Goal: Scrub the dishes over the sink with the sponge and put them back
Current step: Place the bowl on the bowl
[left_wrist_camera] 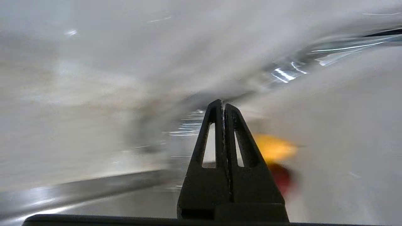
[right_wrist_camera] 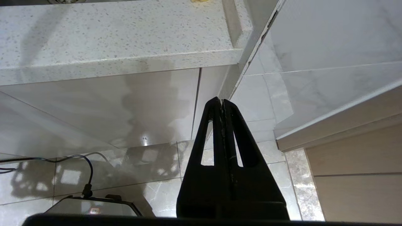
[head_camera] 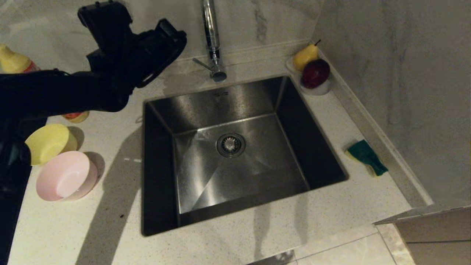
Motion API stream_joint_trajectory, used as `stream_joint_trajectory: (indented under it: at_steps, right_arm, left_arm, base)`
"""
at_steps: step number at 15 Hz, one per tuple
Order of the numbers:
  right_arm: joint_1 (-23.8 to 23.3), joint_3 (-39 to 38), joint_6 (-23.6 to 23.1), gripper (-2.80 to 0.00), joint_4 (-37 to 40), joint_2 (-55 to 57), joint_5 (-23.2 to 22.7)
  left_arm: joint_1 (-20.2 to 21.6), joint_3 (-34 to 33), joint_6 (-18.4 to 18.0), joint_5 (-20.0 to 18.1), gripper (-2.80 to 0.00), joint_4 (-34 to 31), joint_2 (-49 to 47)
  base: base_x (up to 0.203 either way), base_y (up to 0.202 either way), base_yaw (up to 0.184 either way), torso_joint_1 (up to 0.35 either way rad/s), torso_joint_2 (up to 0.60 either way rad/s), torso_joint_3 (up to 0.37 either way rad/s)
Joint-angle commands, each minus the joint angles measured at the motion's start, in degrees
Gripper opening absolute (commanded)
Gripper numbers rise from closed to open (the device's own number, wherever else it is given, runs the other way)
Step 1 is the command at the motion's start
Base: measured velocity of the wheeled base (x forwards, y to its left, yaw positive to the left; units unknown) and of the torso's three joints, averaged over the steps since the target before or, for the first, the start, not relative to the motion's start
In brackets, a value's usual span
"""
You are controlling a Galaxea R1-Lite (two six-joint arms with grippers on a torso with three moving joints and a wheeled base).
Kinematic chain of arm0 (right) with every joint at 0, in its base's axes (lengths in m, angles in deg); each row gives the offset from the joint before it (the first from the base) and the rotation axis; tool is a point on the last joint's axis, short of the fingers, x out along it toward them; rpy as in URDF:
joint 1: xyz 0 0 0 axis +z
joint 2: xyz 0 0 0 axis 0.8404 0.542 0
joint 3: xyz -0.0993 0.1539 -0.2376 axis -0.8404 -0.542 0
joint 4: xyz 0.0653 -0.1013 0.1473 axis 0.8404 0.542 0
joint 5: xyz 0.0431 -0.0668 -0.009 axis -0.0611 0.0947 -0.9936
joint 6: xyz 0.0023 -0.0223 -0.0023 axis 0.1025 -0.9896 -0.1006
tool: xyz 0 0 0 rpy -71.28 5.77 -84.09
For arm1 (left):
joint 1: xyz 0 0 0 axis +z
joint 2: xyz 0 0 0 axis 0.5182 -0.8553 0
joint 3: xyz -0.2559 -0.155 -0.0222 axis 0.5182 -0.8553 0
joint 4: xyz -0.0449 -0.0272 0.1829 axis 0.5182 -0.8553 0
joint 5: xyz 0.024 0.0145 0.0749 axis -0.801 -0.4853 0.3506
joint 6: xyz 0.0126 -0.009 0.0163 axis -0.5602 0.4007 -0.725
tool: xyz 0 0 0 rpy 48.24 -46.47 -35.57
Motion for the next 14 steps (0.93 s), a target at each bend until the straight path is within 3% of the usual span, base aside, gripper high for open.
stream_joint_trajectory:
  at_steps: [1,5,8,9,10,12,14]
  right_arm:
    - [0.06,0.00,-0.03,-2.80,-0.06,-0.01,-0.02]
    - [0.06,0.00,-0.03,-2.80,-0.03,-0.01,-0.02]
    - [0.06,0.00,-0.03,-2.80,-0.06,-0.01,-0.02]
    - [0.06,0.00,-0.03,-2.80,-0.06,-0.01,-0.02]
    - [0.06,0.00,-0.03,-2.80,0.01,-0.01,-0.02]
    - [0.06,0.01,-0.03,-2.80,-0.06,-0.01,-0.02]
    - [0.06,0.00,-0.03,-2.80,-0.06,-0.01,-0.02]
  left_arm:
    - [-0.22,-0.31,0.29,-0.22,-2.80,-2.10,7.30]
    - [0.45,-4.50,0.07,-0.02,-2.80,-12.15,20.83]
    - [0.70,-10.18,-3.74,2.03,-2.80,-22.34,32.87]
    - [1.01,-12.35,-6.30,4.19,-2.80,-26.61,36.28]
    - [1.74,-14.77,-9.86,8.66,-2.80,-31.59,39.25]
    - [4.47,-18.00,-13.27,20.76,-2.80,-37.81,42.13]
    - [5.59,-22.22,-15.45,23.97,-2.80,-43.49,47.95]
  base:
    - [0.000,0.000,0.000,0.000,0.00,0.000]
    - [0.000,0.000,0.000,0.000,0.00,0.000]
    - [0.000,0.000,0.000,0.000,0.00,0.000]
    - [0.000,0.000,0.000,0.000,0.00,0.000]
    - [0.000,0.000,0.000,0.000,0.00,0.000]
    - [0.000,0.000,0.000,0.000,0.00,0.000]
    - [0.000,0.000,0.000,0.000,0.00,0.000]
